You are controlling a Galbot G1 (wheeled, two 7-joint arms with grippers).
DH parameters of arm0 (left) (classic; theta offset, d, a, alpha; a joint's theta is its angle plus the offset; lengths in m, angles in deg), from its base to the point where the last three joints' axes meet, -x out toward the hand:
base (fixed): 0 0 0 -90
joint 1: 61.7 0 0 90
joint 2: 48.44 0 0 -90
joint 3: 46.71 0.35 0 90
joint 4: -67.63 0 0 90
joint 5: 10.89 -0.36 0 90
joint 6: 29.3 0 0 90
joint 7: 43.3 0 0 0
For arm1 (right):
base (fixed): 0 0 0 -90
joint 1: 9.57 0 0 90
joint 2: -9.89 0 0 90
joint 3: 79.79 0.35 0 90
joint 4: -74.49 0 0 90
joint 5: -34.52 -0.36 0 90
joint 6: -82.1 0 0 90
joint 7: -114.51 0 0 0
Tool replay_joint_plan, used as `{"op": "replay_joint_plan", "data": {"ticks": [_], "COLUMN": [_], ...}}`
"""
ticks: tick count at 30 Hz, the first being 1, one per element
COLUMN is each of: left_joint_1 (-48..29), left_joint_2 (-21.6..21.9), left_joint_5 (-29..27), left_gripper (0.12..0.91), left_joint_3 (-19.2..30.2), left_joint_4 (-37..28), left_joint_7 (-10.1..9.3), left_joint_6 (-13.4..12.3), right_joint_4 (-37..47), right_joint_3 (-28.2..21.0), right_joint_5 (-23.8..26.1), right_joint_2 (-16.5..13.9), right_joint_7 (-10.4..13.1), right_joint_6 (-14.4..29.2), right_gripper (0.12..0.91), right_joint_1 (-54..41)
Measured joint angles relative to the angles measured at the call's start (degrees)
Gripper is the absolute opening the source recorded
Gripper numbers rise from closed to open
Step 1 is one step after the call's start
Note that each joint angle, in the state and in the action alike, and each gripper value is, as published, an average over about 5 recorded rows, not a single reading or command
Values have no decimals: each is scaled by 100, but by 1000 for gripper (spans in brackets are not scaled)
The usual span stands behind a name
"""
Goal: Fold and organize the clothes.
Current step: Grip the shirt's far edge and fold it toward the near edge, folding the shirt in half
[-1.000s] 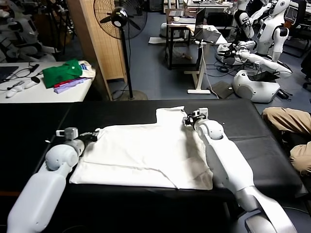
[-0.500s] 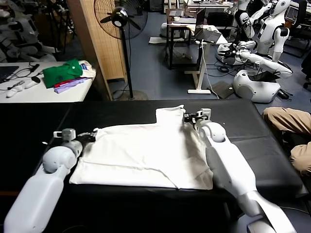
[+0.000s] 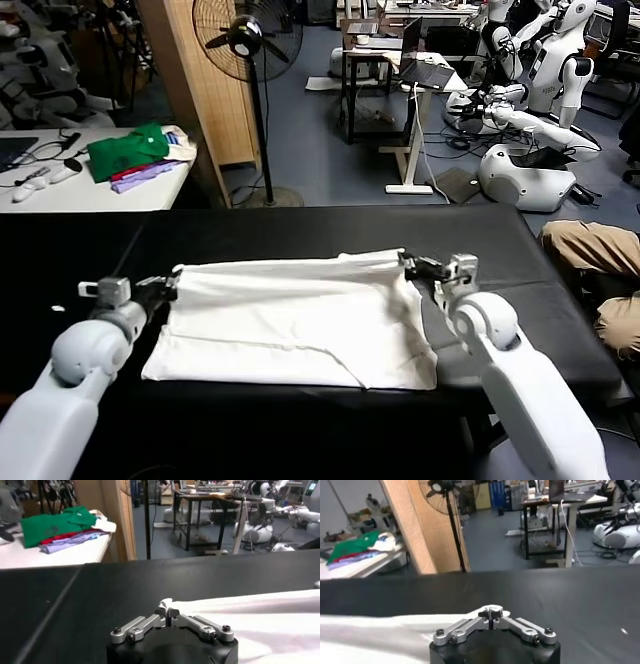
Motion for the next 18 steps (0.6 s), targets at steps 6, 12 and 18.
{"op": "replay_joint_plan", "data": {"ticks": [6, 12, 18], "left_joint_1": [689, 1345, 1827], "left_joint_2": [133, 74, -18], "left_joint_5": [-49, -483, -947], "left_gripper": [136, 136, 136], "left_joint_3": [-333, -583, -694], "left_joint_4": [572, 1016, 1258], "left_joint_7": [-130, -153, -164], "left_joint_6": [-33, -17, 8], "right_joint_4": [-687, -1145, -1473], "right_joint_3": [184, 437, 672], "right_joint_5": [45, 256, 532], "right_joint_2": [-172, -228, -268], "right_joint_7": [209, 195, 194], "right_joint_6": [-354, -525, -610], "right_gripper": [120, 120, 120], "right_joint_1": [675, 1359, 2002]}}
